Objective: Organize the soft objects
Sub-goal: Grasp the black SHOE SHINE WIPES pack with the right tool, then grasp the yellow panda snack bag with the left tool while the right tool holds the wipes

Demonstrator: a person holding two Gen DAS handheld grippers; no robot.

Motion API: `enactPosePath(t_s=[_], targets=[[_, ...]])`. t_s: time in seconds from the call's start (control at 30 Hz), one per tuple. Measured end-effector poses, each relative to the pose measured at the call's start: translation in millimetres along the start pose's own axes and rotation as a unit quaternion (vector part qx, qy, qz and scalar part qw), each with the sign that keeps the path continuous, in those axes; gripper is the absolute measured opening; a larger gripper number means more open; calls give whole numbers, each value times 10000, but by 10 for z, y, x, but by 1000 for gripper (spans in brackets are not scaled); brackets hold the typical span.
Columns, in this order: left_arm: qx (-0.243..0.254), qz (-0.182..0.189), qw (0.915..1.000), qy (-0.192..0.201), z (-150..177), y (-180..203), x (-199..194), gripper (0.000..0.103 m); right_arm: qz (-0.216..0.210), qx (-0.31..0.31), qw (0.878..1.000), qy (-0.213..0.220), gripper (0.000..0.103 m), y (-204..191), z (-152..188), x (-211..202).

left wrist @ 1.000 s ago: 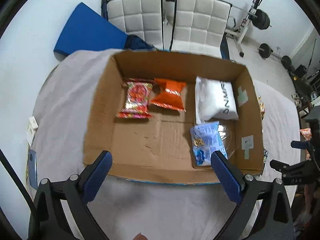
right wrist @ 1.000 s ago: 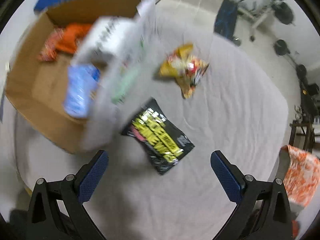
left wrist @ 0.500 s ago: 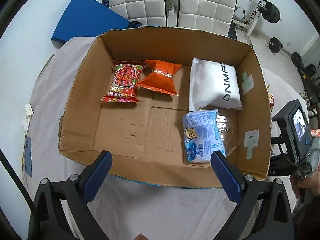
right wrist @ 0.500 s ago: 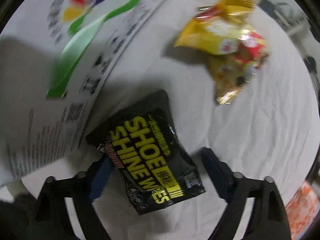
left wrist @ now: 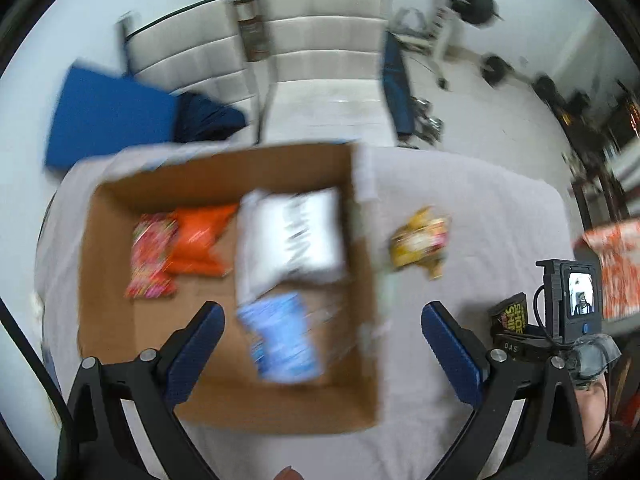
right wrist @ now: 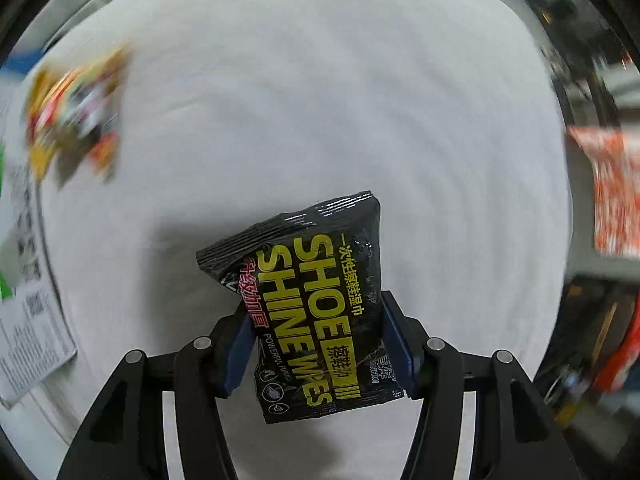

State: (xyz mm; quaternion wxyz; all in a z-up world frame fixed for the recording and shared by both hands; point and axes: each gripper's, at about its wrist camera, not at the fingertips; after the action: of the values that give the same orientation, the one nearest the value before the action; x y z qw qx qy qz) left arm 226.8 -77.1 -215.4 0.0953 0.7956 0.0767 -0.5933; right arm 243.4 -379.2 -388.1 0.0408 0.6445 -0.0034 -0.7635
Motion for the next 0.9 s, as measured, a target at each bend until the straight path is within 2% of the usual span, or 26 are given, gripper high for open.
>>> enactPosePath(t_s=[0.13, 0.2, 0.3, 0.43, 0.53, 0.6, 0.67, 0.8, 0.83, 0.87, 0.9], targets=[[720, 77, 9967, -356, -307, 777, 171, 101, 49, 391, 9992, 95, 61, 466, -71, -52], [902, 110, 9928, -778, -452, 1111, 416, 101, -3, 473, 9988, 155, 61, 558, -63, -82], [1187, -97, 9832, -1386, -615, 1517, 901, 101, -104, 511, 9984, 232, 61, 654, -82, -115], [1374, -412, 9726, -1829, -687, 1725, 1444, 99, -228, 563, 9978, 262, 61, 732, -80, -77], [1454, -610, 9676, -1970, -652, 1771, 1687, 98, -276, 588, 9976, 244, 61, 1017, -58, -99], [1716, -871, 9647, -1796, -602, 1839, 1771, 98, -325, 592, 9975, 214, 61, 1061, 45, -84], [1848, -946, 9626, -1739, -569, 1901, 1822, 98, -365, 598, 9974, 175, 61, 1035, 138, -60], [1822, -918, 9595, -1941, -543, 1978, 1961, 98, -376, 604, 9974, 108, 61, 1138, 97, 10], [1811, -928, 9590, -1971, -542, 1988, 2000, 96, -378, 603, 9974, 95, 61, 1144, 90, 26], [1786, -954, 9581, -2024, -541, 1986, 2048, 81, -376, 608, 9974, 74, 61, 1085, 50, -7], [1746, -953, 9574, -2095, -542, 1979, 2102, 72, -380, 609, 9974, 60, 61, 1091, 50, -1]])
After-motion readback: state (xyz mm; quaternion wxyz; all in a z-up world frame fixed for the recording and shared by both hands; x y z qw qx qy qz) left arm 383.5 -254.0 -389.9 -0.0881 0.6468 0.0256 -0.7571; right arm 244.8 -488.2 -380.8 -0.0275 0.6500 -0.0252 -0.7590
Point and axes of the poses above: each gripper's, at about its wrist camera, not at the fingertips, and x roughly the way its jaws point, y to its right, z to its underside, and after that the axes turned 15 degrees about -x, right-handed
